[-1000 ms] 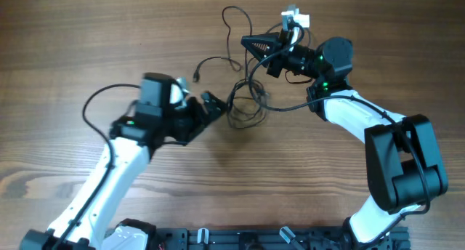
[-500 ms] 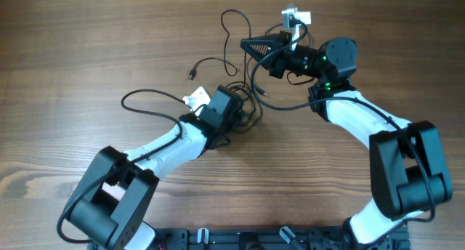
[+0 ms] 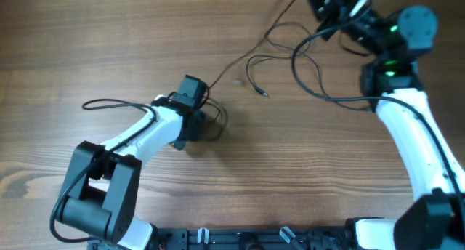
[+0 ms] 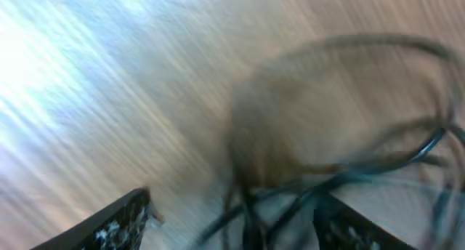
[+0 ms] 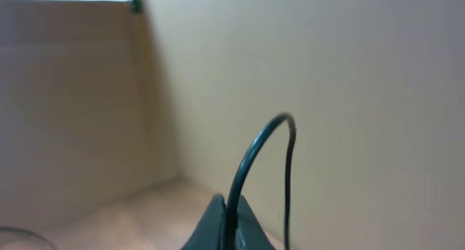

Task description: Untangle cables

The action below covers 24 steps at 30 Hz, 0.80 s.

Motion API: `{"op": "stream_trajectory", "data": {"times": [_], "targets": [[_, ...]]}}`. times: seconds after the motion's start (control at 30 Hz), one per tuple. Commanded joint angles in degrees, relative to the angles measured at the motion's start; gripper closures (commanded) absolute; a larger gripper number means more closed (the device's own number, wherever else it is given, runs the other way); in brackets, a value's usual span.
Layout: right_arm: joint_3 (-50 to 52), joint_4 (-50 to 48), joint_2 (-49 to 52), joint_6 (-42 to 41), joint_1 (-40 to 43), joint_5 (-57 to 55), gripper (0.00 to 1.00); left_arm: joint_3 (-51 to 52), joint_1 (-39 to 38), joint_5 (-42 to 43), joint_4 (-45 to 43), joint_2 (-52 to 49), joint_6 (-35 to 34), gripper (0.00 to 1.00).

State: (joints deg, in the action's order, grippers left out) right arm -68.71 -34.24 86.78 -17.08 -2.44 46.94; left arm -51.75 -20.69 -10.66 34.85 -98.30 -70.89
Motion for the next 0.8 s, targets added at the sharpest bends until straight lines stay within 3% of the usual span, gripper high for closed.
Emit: {"op": "stream_trajectory", "data": {"times": [0.0,0.1,0.3,0.43,0.5,0.63,0.77], "targets": [[-1.9,4.4,-4.1,6.6,2.4,-8.9,0.95,4.0,2.6,-0.4,2.1,-3.0,-0.9,0.25],[-1.9,8.4,-6.6,6.6,3.8,-15.4,0.96,4.2,2.9,-0.3,2.0,-3.0,-0.9,0.19],[-2.2,9.3,-10.3,6.6,6.4,-16.6,0.96,4.2,2.9,-0.4,2.0,-3.0,-0.8,0.15],[-3.8,10.4,-13.7,6.6,8.0,-25.4,0.96,4.2,2.9,-1.2,1.2,-3.0,9.1,0.2],[-5.0,14.5,-15.3,6.7,8.2,-30.3,0.96,4.2,2.9,-2.1,1.2,-3.0,14.9,0.14],[-6.1,20.9,-16.2,6.6,8.2,-29.3,0.96,4.2,2.9,-2.3,0.6,-3.0,15.4,0.11],[-6.2,20.8,-16.6,6.0,8.5,-29.8,0.96,4.2,2.9,-2.3,-0.2,-3.0,15.0,0.04]]}}
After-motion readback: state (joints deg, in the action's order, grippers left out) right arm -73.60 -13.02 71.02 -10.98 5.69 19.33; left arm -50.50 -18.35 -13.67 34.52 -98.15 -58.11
